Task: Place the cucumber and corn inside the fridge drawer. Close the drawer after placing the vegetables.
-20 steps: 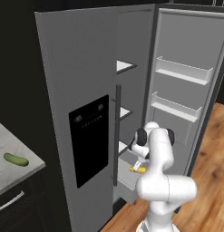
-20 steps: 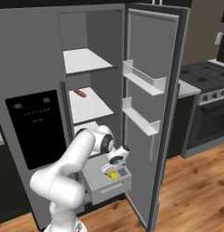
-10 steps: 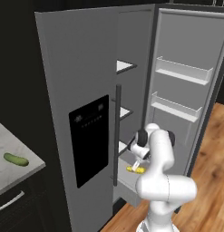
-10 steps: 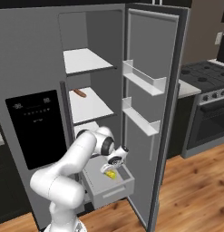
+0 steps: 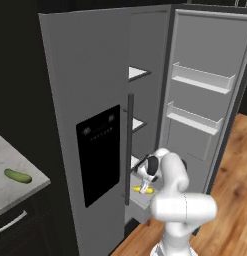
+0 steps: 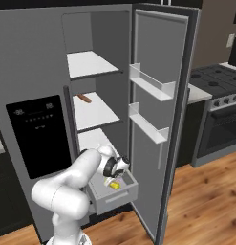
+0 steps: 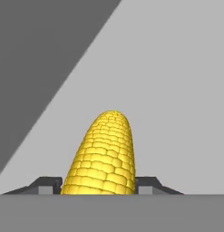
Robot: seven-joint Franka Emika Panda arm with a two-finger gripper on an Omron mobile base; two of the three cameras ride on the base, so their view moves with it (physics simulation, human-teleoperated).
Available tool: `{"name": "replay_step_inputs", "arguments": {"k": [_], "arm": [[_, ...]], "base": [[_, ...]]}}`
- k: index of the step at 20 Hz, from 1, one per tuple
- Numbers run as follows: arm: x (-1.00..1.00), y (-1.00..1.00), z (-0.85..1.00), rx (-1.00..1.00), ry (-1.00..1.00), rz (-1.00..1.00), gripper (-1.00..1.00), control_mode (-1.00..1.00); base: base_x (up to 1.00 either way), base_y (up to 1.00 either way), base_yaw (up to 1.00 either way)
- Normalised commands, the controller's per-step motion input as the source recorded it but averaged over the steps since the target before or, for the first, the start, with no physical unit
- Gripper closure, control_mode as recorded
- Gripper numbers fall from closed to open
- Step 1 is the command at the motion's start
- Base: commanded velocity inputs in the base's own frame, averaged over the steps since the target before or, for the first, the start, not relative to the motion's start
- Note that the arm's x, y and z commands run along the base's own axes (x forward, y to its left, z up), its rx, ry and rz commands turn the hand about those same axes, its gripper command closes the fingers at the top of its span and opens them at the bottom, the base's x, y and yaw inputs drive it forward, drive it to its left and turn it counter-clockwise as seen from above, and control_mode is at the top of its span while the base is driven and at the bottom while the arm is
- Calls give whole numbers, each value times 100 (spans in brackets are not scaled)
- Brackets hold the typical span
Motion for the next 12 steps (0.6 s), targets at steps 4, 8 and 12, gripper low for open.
{"name": "replay_step_inputs", "arguments": {"k": [4,8,12], "arm": [[-3,-14,-100,0,-1,9,100,-100],[-39,-33,-78,0,-3,6,100,-100],[-95,-74,-24,0,-1,5,100,-100]], "base": [[0,0,0],[0,0,0],[0,0,0]]}}
